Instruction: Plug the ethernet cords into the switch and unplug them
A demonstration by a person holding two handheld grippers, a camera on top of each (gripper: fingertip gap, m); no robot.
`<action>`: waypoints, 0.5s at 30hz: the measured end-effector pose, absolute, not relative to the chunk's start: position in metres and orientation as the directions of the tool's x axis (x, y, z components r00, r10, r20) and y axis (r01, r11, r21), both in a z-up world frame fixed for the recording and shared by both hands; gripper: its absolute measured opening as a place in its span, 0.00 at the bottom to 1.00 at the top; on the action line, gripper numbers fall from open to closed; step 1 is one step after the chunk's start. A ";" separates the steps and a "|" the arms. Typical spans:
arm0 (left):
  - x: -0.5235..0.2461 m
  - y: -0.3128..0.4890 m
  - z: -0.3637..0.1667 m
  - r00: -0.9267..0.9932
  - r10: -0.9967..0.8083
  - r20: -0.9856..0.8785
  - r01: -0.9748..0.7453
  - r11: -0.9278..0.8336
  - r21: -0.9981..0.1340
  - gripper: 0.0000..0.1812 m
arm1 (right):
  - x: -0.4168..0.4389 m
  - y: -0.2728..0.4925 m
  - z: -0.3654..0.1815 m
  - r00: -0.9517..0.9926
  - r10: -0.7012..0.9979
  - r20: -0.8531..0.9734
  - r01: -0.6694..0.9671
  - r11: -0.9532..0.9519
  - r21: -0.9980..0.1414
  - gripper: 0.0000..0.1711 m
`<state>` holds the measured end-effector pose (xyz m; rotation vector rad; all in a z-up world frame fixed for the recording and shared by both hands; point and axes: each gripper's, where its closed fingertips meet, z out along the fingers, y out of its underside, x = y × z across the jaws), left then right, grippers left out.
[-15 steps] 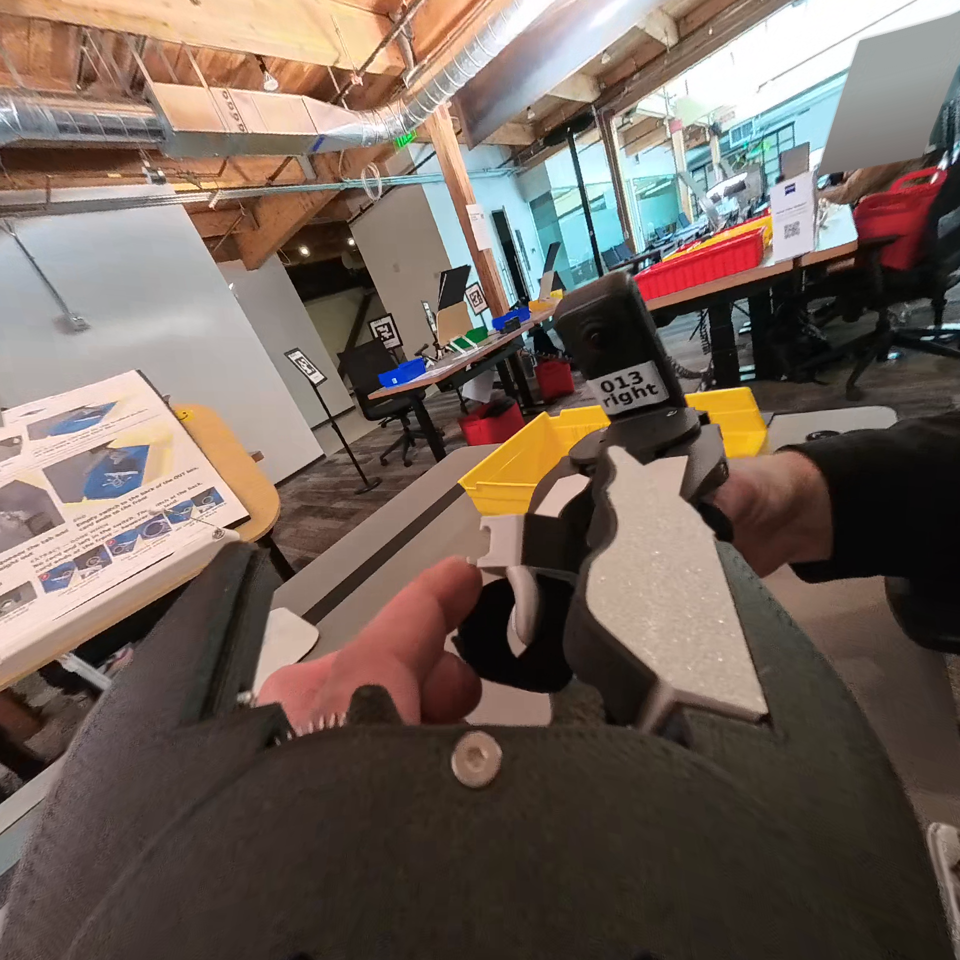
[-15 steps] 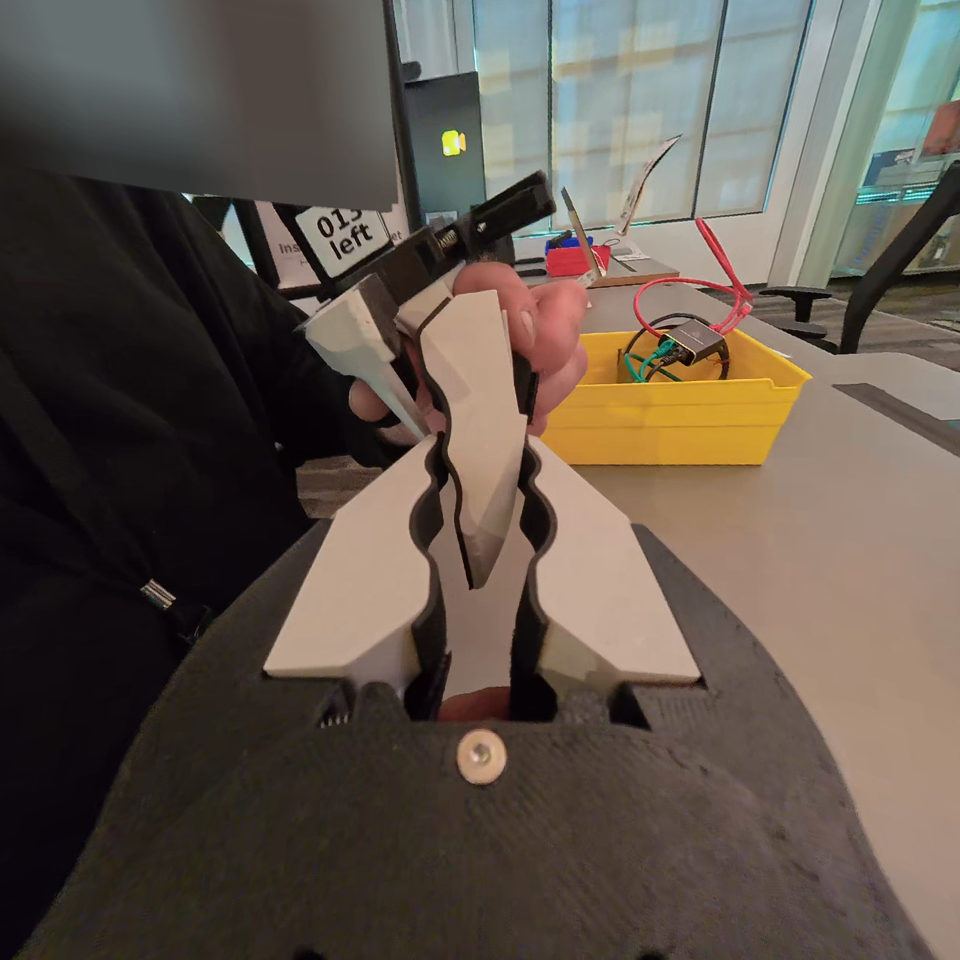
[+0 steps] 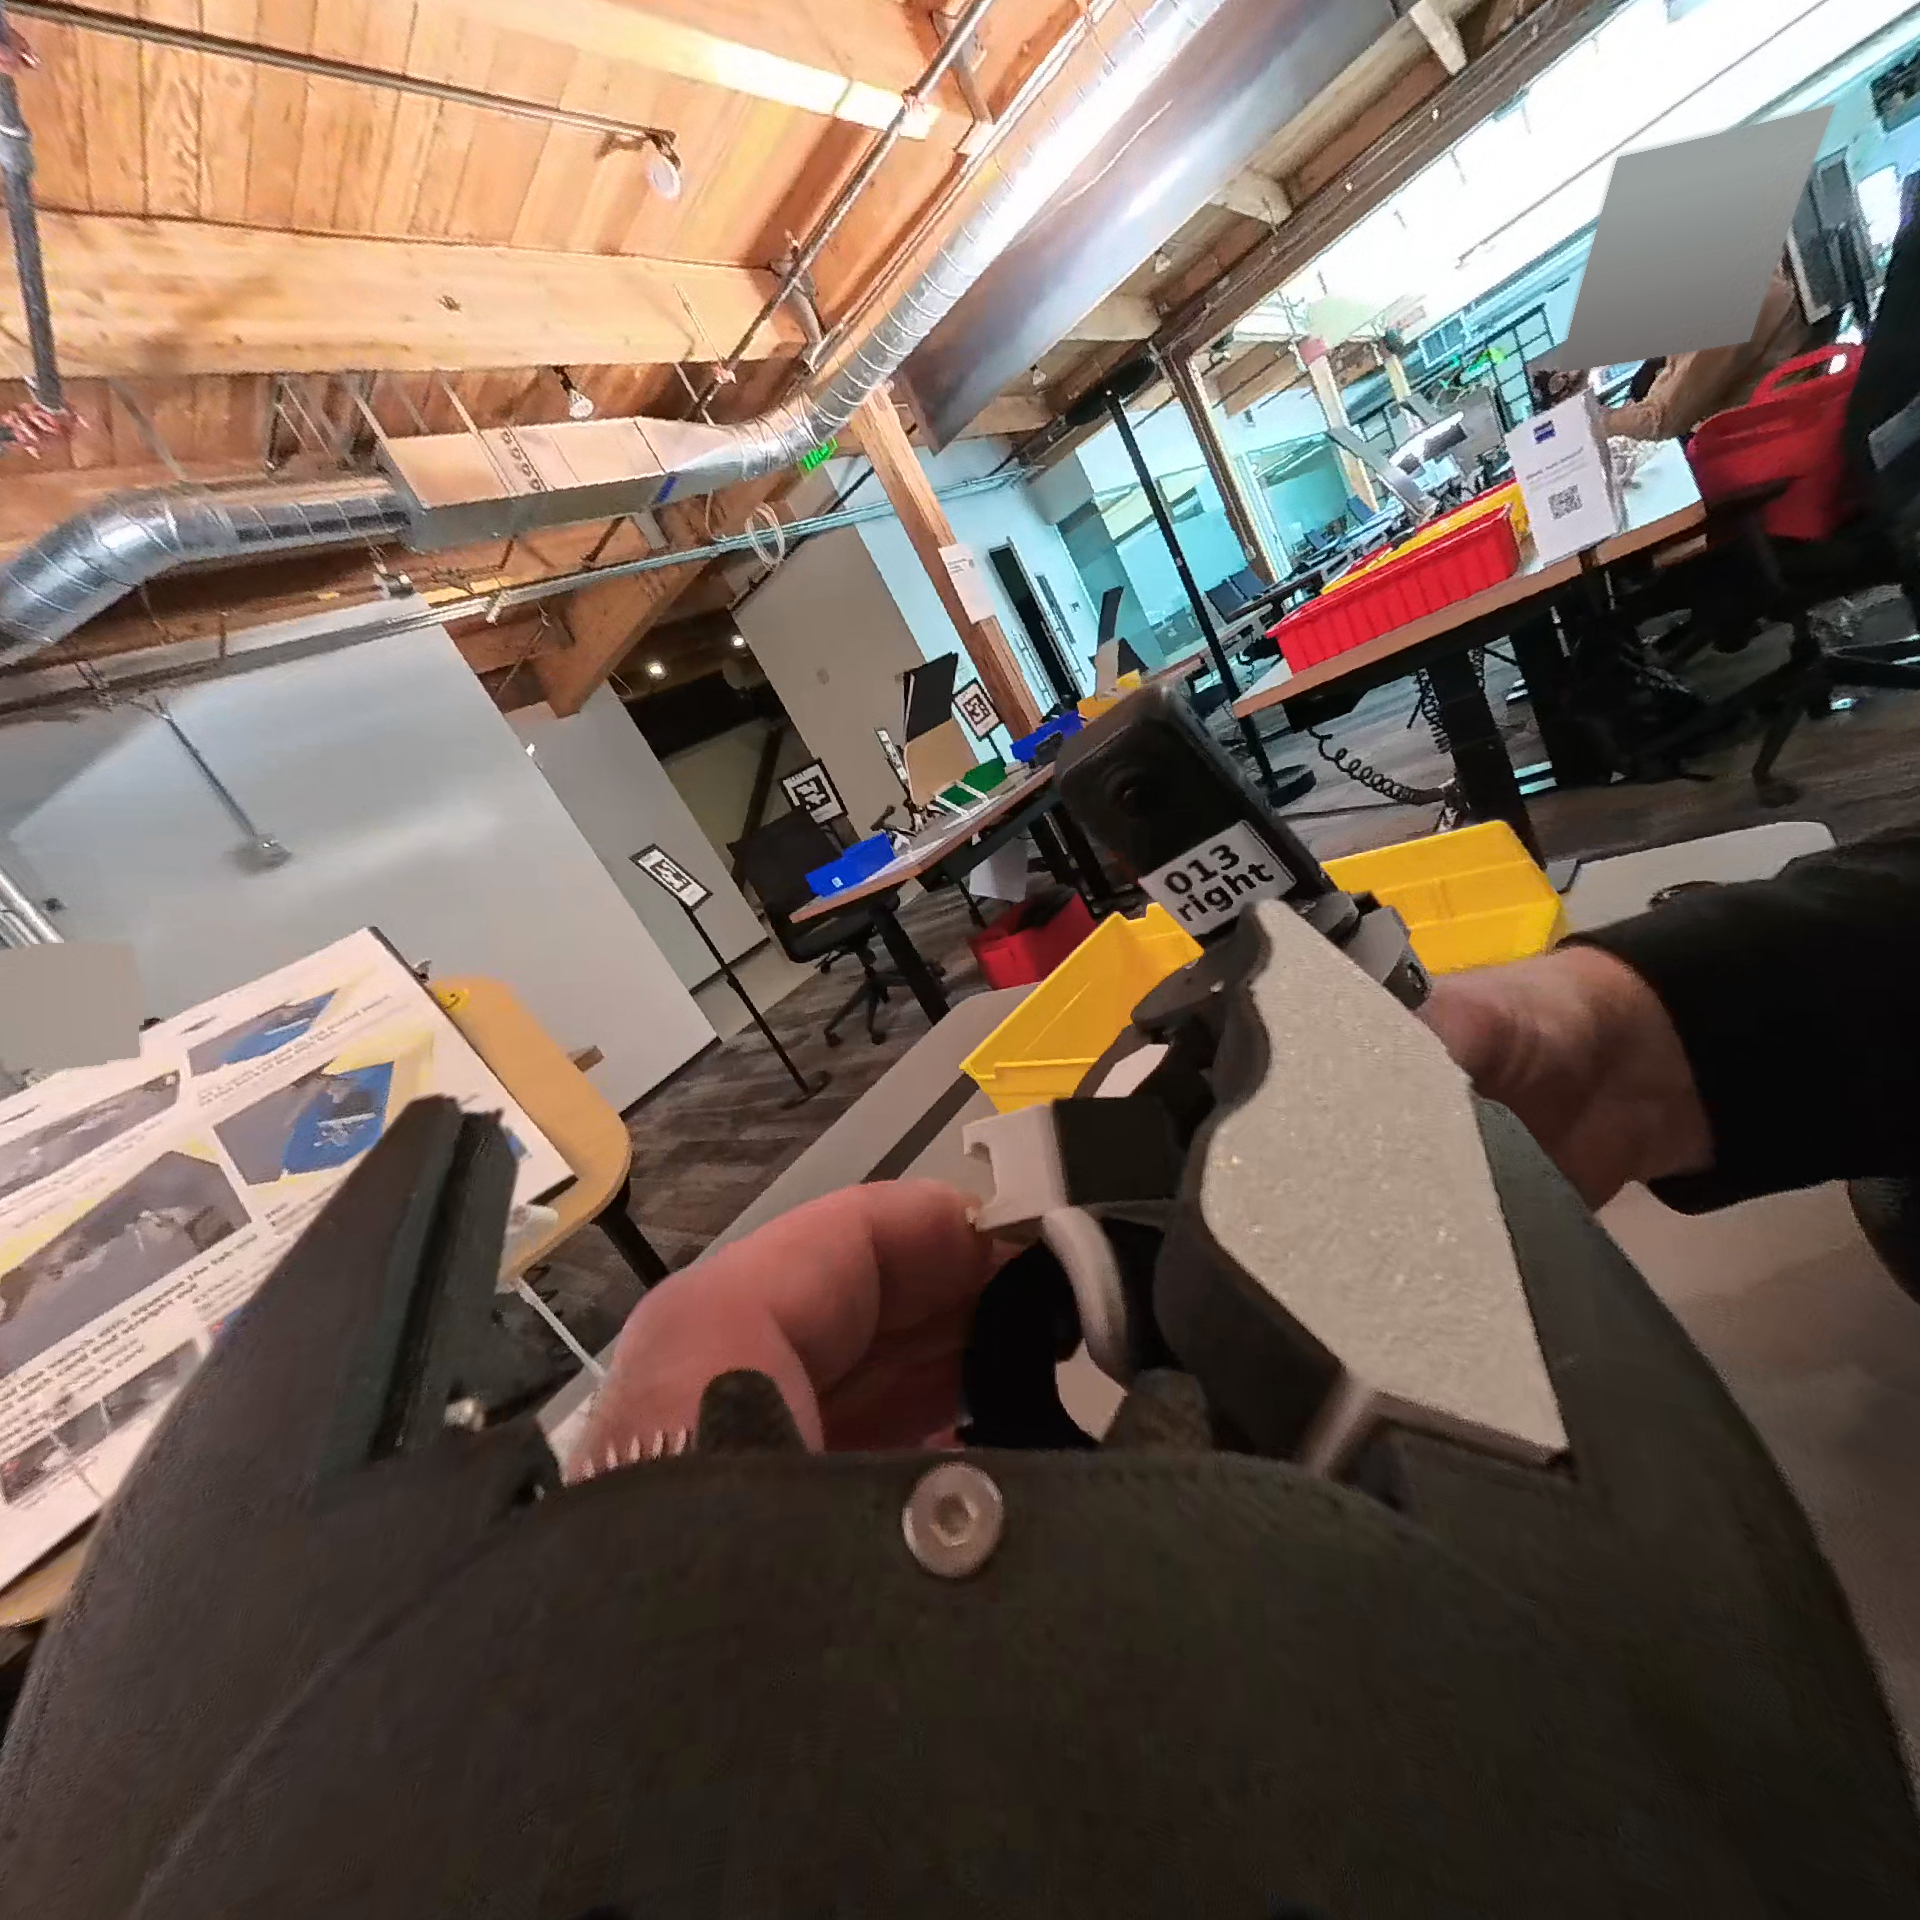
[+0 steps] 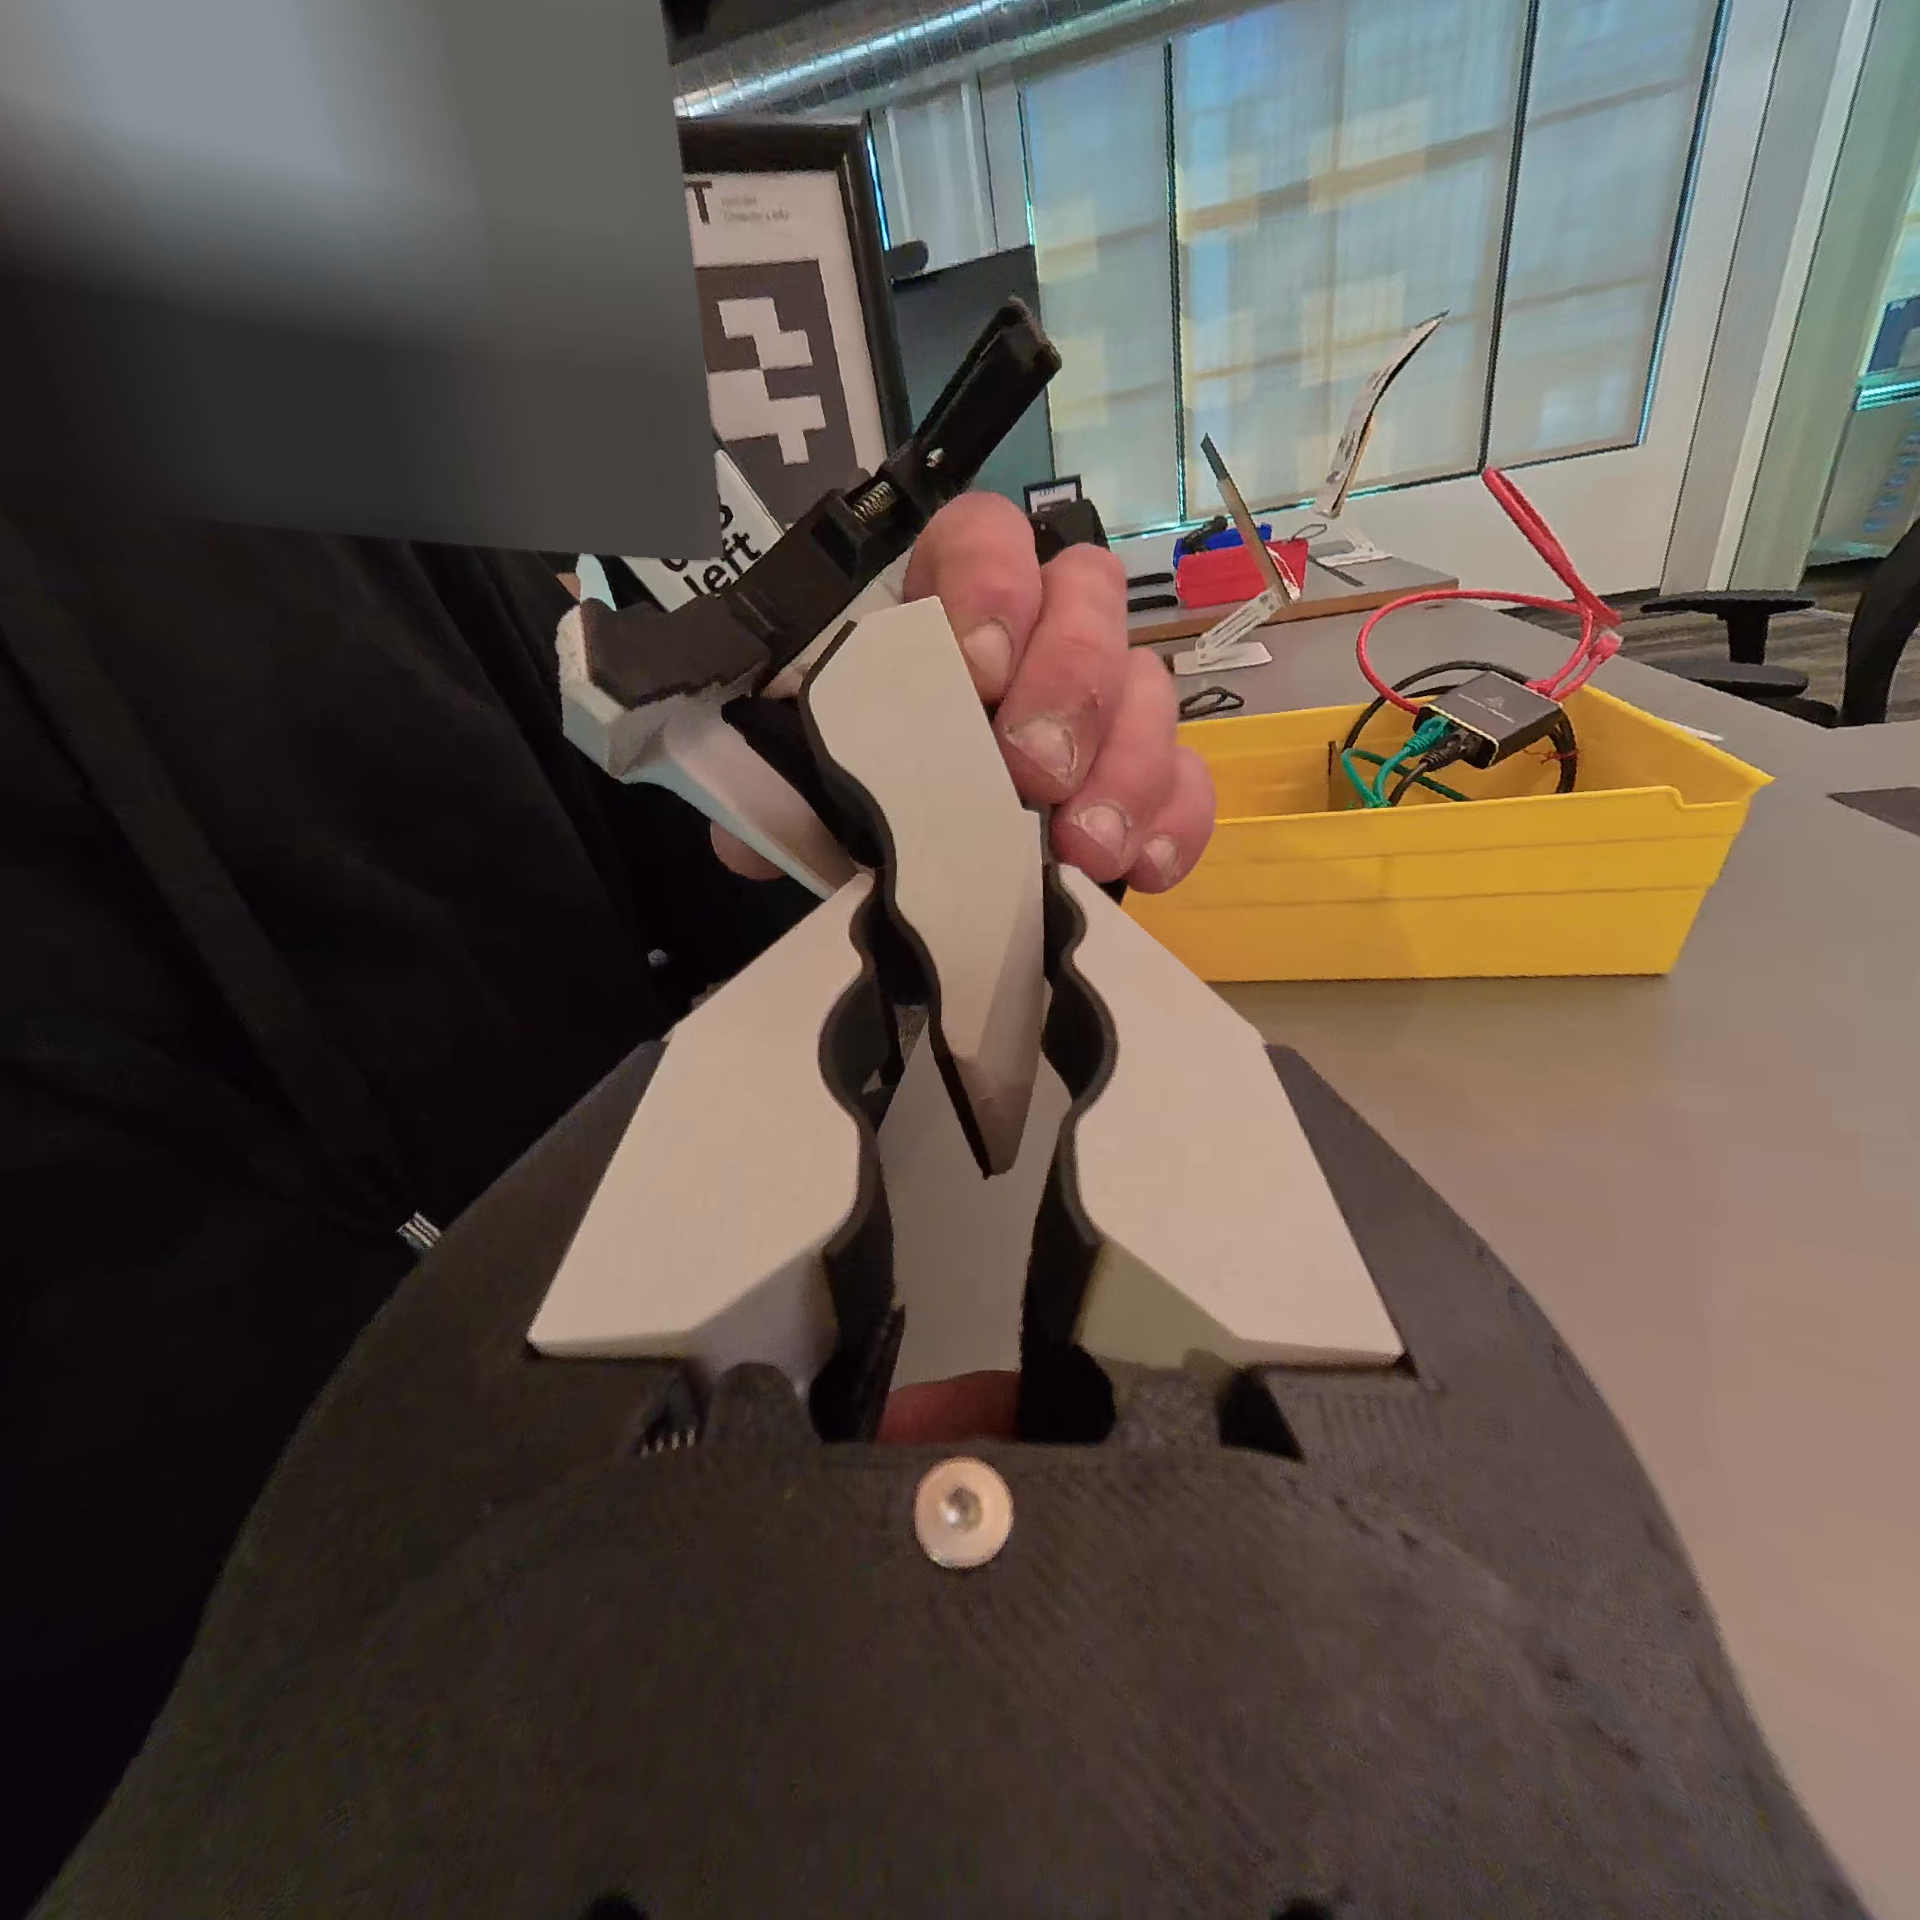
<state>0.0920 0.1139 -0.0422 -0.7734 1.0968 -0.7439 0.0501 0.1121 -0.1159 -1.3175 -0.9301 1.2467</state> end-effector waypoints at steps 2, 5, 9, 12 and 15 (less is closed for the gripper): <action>0.091 0.113 -0.038 0.295 -0.827 -0.478 0.148 0.534 -0.833 0.53 | 0.050 0.111 -0.113 0.147 0.974 -0.171 -0.139 -0.151 -0.979 0.15; 0.089 0.112 -0.033 0.302 -0.830 -0.468 0.163 0.529 -0.833 0.74 | 0.049 0.110 -0.108 0.138 0.974 -0.178 -0.170 -0.154 -0.973 0.15; 0.085 0.110 -0.027 0.313 -0.834 -0.454 0.200 0.526 -0.827 0.92 | 0.048 0.108 -0.104 0.106 0.973 -0.204 -0.214 -0.178 -0.961 0.14; 0.082 0.110 -0.021 0.341 -0.827 -0.447 0.223 0.533 -0.816 0.57 | 0.046 0.106 -0.101 0.059 0.971 -0.233 -0.272 -0.209 -0.939 0.14; 0.081 0.112 -0.017 0.335 -0.860 -0.385 0.248 0.474 -0.845 0.58 | 0.043 0.104 -0.098 0.041 0.972 -0.231 -0.298 -0.208 -0.931 0.14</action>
